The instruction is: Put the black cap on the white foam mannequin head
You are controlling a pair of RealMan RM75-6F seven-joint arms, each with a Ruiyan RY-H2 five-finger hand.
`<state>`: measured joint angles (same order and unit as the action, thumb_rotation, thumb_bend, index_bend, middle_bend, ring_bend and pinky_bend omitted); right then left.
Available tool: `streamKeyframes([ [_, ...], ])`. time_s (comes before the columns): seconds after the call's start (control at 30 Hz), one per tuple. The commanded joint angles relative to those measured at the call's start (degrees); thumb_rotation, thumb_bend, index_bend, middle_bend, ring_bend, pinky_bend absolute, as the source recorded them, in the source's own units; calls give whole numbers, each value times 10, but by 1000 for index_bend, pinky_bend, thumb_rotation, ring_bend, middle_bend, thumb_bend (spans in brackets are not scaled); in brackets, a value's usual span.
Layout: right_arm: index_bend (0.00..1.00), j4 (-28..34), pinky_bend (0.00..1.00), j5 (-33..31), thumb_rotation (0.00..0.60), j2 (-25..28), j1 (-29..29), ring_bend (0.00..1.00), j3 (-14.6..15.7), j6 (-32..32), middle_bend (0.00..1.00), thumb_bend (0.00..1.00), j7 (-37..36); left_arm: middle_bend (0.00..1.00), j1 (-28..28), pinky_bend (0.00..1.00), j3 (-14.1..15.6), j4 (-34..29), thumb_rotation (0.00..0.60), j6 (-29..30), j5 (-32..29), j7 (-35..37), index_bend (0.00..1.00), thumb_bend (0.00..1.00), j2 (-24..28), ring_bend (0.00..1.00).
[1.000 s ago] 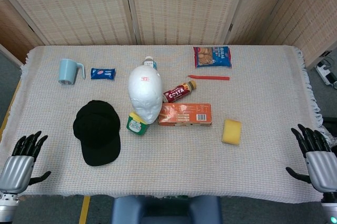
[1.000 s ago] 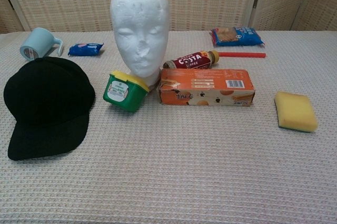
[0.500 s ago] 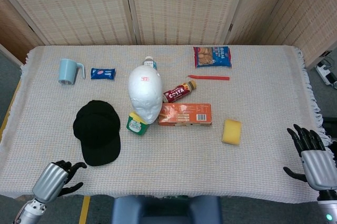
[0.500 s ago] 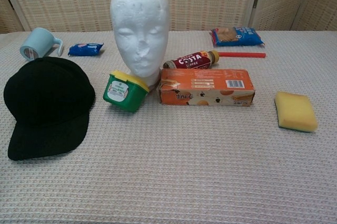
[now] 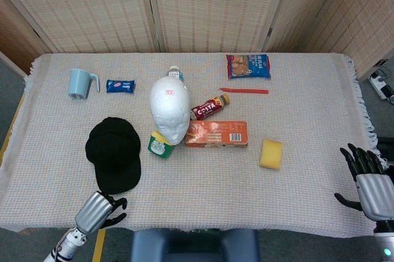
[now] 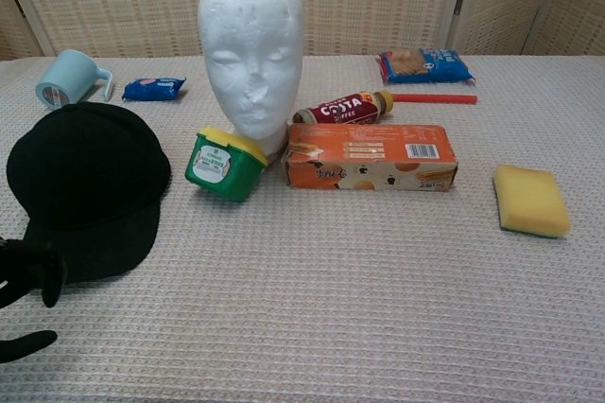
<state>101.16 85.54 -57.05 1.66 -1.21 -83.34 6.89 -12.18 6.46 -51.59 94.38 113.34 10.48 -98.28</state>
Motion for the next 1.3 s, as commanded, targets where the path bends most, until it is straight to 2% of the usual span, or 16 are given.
streamKeyframes([
  [0.03,0,0,0,-4,600,1,0,0,-2,1,0,68,1,1000,-13,1000,-6,46,600,-2,-9,-4,598,245,-37,1000],
  [0.23,0,-1,0,-14,600,0,1,0,-5,3,0,67,6,1000,-26,1000,-12,111,600,-11,-28,-7,543,260,-76,1000],
  [0.43,0,-2,0,-24,600,-4,4,0,-8,8,0,68,14,1000,-34,1000,-16,173,600,-9,-46,-7,529,260,-108,1000],
  [0.8,0,0,0,-34,600,-1,9,0,-9,20,0,67,15,1000,-39,1000,-26,275,600,27,-75,-38,515,272,-164,1000],
  [1.0,0,3,0,-32,600,5,7,0,-8,18,0,68,6,1000,-38,1000,-23,306,600,33,-87,-41,511,293,-176,1000],
  [1.3,0,5,0,-26,600,9,8,0,-5,19,0,67,0,1000,-29,1000,-9,320,600,31,-99,-41,507,298,-175,1000],
])
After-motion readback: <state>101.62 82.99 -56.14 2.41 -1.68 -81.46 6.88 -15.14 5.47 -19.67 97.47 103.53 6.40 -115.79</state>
